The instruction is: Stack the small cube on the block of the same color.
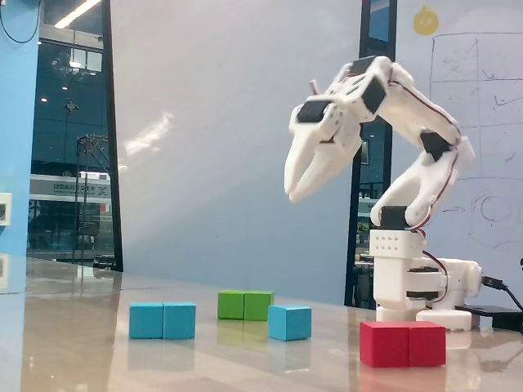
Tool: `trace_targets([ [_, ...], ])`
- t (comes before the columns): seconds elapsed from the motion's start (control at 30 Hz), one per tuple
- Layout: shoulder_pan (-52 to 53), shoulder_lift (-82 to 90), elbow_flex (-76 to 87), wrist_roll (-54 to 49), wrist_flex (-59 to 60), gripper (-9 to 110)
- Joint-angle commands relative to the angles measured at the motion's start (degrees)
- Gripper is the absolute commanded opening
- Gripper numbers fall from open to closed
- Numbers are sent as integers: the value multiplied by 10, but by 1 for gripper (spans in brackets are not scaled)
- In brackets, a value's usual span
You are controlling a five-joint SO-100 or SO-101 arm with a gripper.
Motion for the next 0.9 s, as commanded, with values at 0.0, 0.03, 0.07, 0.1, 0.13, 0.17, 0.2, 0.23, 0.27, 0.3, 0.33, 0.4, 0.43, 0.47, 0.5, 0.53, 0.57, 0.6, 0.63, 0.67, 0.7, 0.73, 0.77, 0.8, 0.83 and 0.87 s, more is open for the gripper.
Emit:
trace_targets([
  [0.0, 4, -54, -31, 4, 18, 0],
  [0.03, 4, -61, -18, 4, 12, 0],
  [0.07, 4, -63, -5, 4, 5, 0],
  [0.1, 5, -64, 7, 4, -5, 0],
  [0.13, 10, -64, 22, 4, -18, 0],
  [0.17, 16, -64, 37, 4, -35, 0],
  [0.2, 24, -64, 52, 4, -55, 0],
  [0.23, 33, -64, 69, 4, -76, 0],
  [0.27, 40, -64, 85, 4, -93, 0],
  [0.3, 43, -65, 100, 4, -104, 1],
  [0.33, 45, -64, 113, 4, -117, 1],
  [0.4, 44, -64, 129, 4, -127, 1],
  [0.43, 44, -64, 131, 4, -127, 1],
  [0.47, 44, -64, 131, 4, -126, 1],
  [0.5, 44, -65, 131, 4, -123, 1],
  [0.53, 44, -69, 132, 4, -119, 1],
  [0.57, 44, -70, 134, 4, -113, 1],
  [0.6, 44, -70, 136, 4, -107, 1],
  [0.63, 44, -70, 137, 4, -101, 1],
  [0.67, 44, -70, 137, 4, -94, 1],
  [0.7, 44, -70, 137, 4, -87, 1],
  [0.73, 44, -71, 137, 4, -80, 1],
  [0.77, 44, -72, 138, 4, -74, 1],
  [0.8, 44, -73, 138, 4, -71, 1],
  [0.83, 44, -73, 139, 4, -71, 1],
  [0.87, 44, -74, 139, 4, -70, 1],
])
